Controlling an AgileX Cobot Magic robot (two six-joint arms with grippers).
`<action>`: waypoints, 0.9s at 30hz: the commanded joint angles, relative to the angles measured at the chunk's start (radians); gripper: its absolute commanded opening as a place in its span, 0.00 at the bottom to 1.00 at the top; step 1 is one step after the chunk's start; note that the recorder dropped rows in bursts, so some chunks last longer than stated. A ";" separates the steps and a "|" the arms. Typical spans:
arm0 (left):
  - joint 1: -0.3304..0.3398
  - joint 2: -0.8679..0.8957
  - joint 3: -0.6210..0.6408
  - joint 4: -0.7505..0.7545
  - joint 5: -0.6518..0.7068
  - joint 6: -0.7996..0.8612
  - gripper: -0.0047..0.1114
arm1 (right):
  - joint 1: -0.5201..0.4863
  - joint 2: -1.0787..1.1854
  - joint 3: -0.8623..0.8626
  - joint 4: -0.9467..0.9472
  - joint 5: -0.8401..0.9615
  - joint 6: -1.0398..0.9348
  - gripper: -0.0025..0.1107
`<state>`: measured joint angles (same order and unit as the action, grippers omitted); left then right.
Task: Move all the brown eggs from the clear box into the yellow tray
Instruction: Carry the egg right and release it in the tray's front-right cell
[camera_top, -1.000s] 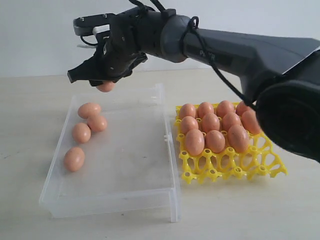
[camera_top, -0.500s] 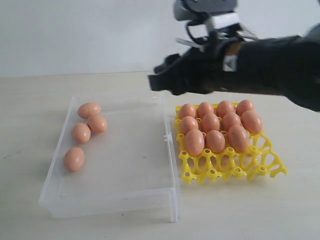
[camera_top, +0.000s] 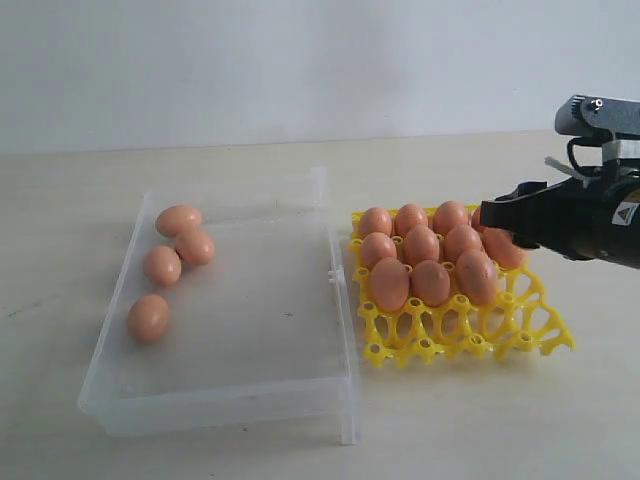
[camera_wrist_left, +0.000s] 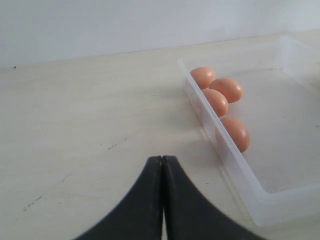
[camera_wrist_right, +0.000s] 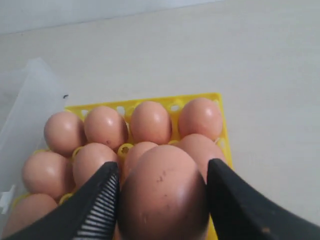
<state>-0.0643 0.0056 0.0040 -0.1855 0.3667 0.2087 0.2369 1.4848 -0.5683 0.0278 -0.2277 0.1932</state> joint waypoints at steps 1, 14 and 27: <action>-0.004 -0.006 -0.004 -0.003 -0.010 0.000 0.04 | -0.007 0.079 0.002 0.004 -0.082 -0.006 0.02; -0.004 -0.006 -0.004 -0.003 -0.010 0.000 0.04 | -0.053 0.160 0.002 0.046 -0.125 -0.034 0.02; -0.004 -0.006 -0.004 -0.003 -0.010 0.000 0.04 | -0.053 0.236 0.002 0.049 -0.159 -0.036 0.02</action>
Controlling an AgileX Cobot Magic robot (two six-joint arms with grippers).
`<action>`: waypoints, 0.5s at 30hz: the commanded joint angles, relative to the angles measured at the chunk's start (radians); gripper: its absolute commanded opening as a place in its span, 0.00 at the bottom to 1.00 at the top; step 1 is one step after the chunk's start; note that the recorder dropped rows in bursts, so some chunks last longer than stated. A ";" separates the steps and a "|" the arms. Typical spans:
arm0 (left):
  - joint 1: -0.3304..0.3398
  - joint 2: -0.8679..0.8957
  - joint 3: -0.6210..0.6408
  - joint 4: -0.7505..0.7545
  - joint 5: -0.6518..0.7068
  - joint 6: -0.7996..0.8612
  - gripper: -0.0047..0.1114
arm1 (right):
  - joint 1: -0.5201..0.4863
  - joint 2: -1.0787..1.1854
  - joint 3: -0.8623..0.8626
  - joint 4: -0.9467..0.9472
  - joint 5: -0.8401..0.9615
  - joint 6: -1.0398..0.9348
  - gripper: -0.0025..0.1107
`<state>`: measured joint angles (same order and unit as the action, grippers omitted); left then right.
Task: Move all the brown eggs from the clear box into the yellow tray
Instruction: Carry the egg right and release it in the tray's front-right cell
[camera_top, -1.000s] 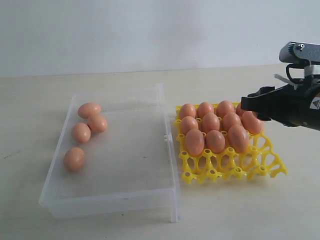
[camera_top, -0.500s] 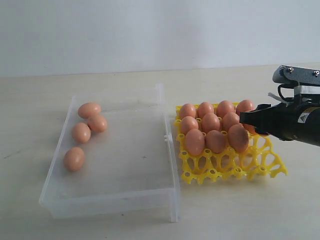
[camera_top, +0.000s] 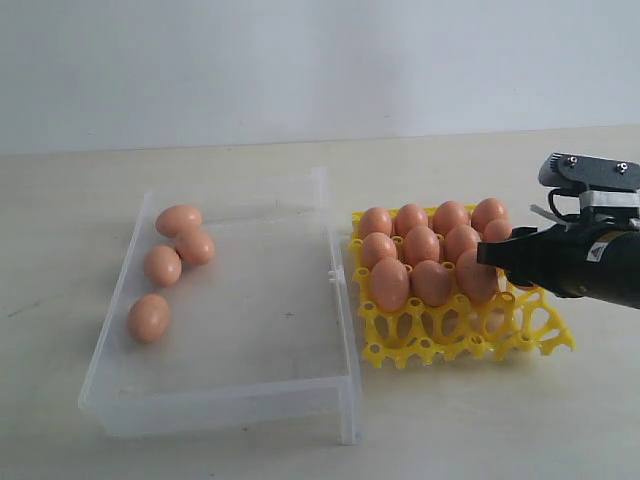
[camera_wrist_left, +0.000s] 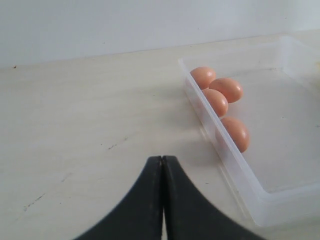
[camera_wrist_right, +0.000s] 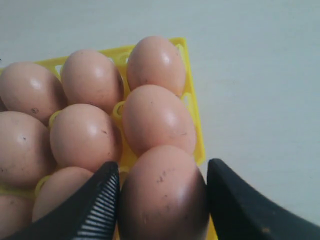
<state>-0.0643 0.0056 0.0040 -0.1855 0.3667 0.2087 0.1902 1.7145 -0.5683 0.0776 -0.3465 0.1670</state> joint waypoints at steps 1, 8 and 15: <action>-0.004 -0.006 -0.004 -0.003 -0.010 0.000 0.04 | -0.006 0.007 0.002 -0.001 -0.045 -0.010 0.02; -0.004 -0.006 -0.004 -0.003 -0.010 0.000 0.04 | -0.006 0.009 0.002 -0.001 -0.078 -0.008 0.05; -0.004 -0.006 -0.004 -0.003 -0.010 0.000 0.04 | -0.006 0.009 0.002 -0.001 -0.081 -0.008 0.29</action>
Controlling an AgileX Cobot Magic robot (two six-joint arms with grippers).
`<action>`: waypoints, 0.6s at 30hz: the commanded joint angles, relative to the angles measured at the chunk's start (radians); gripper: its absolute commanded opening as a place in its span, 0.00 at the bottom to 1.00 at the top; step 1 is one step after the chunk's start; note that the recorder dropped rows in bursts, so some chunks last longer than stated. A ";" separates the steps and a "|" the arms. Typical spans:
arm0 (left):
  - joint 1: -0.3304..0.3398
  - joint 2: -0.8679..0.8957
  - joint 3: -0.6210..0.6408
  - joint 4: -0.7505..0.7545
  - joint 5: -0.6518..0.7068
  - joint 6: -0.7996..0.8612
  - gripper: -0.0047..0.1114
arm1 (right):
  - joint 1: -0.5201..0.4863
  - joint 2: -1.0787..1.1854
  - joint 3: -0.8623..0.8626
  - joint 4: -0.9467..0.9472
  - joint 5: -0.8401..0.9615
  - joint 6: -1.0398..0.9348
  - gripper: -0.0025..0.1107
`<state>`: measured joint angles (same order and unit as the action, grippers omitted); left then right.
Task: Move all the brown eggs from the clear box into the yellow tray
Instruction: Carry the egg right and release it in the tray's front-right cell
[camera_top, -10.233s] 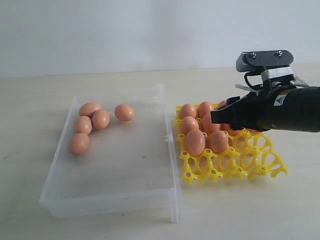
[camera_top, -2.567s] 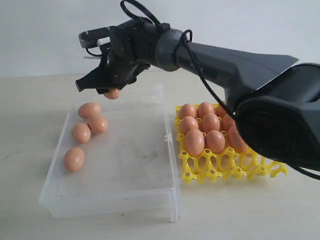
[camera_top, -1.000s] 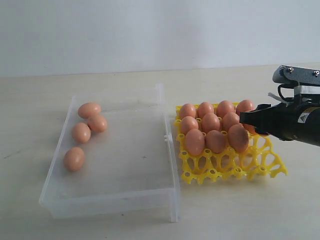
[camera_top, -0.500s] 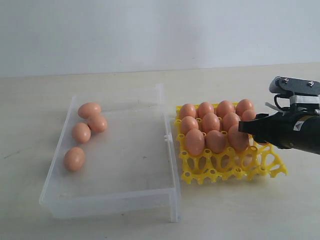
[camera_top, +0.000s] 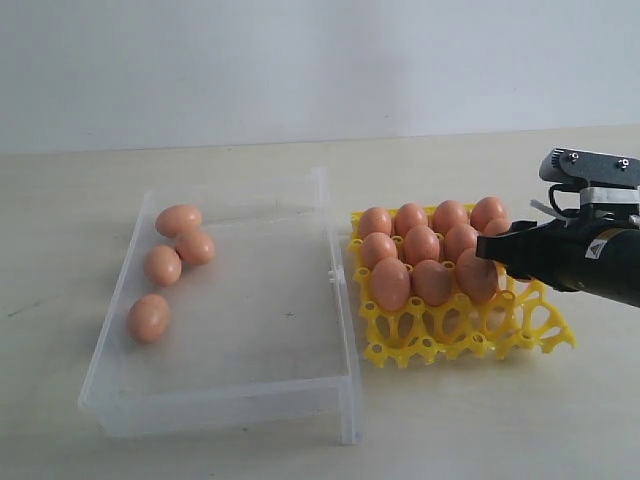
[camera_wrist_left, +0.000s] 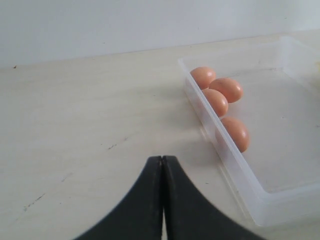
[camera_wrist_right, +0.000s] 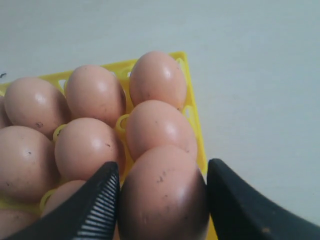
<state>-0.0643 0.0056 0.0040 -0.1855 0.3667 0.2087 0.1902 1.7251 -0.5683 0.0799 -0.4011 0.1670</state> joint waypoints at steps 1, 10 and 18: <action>-0.004 -0.006 -0.004 -0.003 -0.010 0.000 0.04 | -0.006 -0.002 0.002 -0.003 -0.027 -0.008 0.34; -0.004 -0.006 -0.004 -0.003 -0.010 0.000 0.04 | -0.006 -0.002 0.002 -0.001 -0.027 -0.008 0.58; -0.004 -0.006 -0.004 -0.003 -0.010 0.000 0.04 | -0.004 -0.100 -0.021 -0.001 0.052 0.044 0.58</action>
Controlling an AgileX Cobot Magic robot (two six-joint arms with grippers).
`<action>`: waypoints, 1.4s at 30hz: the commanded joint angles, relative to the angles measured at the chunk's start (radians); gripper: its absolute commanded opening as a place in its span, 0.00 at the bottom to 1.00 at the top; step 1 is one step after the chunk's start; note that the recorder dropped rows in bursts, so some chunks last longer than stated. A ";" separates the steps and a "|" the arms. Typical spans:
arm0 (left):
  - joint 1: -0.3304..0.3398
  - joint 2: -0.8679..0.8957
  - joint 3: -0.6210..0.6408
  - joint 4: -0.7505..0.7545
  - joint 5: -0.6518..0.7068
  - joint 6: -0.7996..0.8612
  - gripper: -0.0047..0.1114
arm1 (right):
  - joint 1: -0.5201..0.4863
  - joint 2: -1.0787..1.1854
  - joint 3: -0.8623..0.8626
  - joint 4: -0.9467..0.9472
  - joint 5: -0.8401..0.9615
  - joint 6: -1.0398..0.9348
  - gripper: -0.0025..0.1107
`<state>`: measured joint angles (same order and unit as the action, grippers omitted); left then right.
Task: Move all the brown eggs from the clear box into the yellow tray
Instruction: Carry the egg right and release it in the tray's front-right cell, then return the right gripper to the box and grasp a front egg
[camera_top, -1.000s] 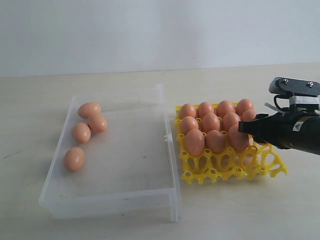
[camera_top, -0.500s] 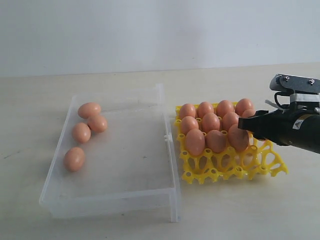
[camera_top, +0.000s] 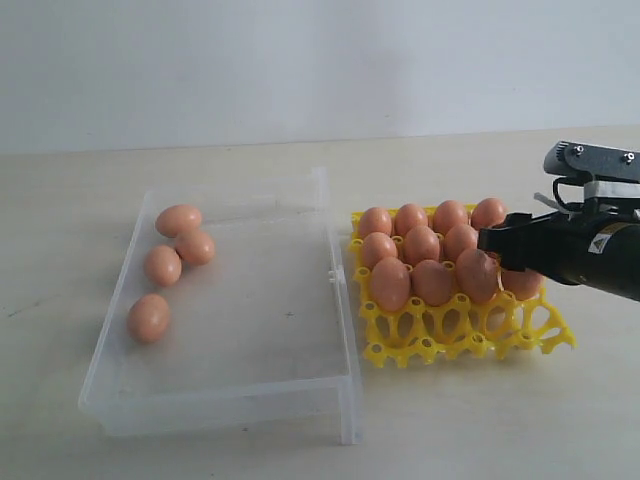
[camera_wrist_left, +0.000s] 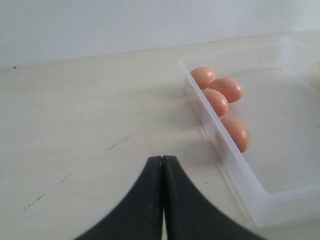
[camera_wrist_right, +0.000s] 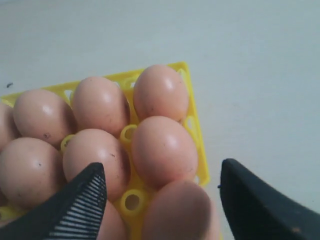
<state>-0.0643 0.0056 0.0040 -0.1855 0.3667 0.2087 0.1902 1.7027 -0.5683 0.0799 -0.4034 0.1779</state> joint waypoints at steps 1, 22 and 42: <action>-0.004 -0.006 -0.004 -0.003 -0.010 0.000 0.04 | -0.004 -0.099 -0.040 -0.007 0.104 0.054 0.58; -0.004 -0.006 -0.004 -0.003 -0.010 0.000 0.04 | 0.532 0.309 -1.054 0.309 1.178 -0.354 0.52; -0.004 -0.006 -0.004 -0.003 -0.010 0.000 0.04 | 0.532 0.753 -1.452 0.576 1.294 -0.178 0.52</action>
<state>-0.0643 0.0056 0.0040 -0.1855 0.3667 0.2087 0.7198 2.4398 -2.0113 0.6411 0.9076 0.0000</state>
